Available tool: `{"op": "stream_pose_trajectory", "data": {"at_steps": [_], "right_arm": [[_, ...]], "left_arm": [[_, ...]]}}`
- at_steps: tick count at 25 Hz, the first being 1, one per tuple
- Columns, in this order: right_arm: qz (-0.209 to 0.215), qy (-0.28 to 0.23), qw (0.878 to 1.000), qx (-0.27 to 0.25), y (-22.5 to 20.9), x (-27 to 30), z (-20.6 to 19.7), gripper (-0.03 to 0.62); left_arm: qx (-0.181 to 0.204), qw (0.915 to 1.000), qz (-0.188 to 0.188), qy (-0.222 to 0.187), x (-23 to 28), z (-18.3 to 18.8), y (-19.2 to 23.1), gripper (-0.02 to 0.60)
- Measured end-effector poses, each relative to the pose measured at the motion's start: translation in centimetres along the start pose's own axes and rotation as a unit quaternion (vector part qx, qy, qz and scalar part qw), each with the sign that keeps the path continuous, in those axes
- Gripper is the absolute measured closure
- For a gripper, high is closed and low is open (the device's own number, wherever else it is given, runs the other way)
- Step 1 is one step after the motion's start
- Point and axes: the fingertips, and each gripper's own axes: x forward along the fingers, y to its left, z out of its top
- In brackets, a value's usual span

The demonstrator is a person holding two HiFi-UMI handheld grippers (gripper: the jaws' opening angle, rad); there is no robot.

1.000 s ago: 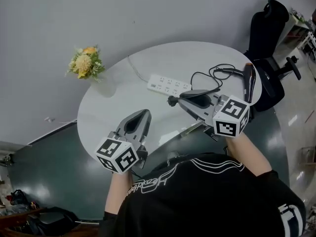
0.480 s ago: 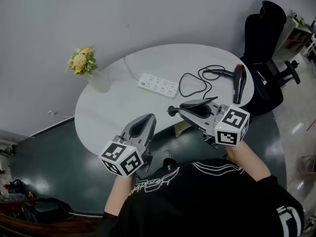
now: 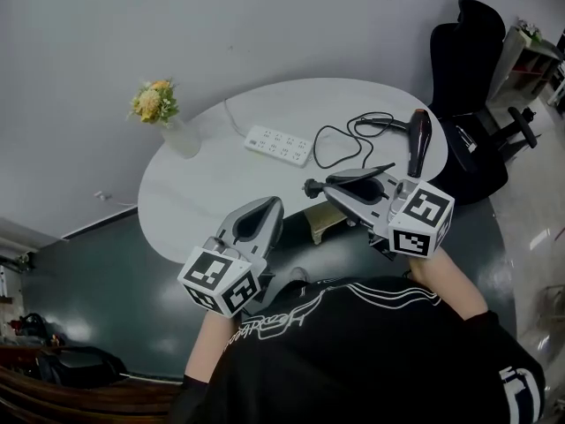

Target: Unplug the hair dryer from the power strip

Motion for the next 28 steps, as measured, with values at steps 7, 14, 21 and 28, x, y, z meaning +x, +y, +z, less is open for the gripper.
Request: {"op": "stream_pose_trajectory", "data": {"at_steps": [7,14,21,28], "right_arm": [[-0.016,-0.01,1.0,-0.004,0.7,-2.0,-0.7,0.565],[-0.021,-0.013,1.0,-0.006,1.5,-3.0,-0.9,0.565],[-0.016,-0.008,1.0,-0.007,2.6,-2.8,-1.4,0.565],[-0.013,-0.004,1.0,-0.01,3.4,-2.7,-1.7,0.565]], "left_arm": [[0.02,0.9998,-0.007,0.002,0.0,-0.5,-2.6,0.579],[0.023,0.9997,-0.01,0.001,-0.6,-0.8,-3.9,0.578],[0.02,0.9998,-0.003,-0.005,-1.6,-1.2,-4.1,0.578],[0.017,0.9998,0.001,-0.008,-2.4,-1.6,-4.2,0.578]]}}
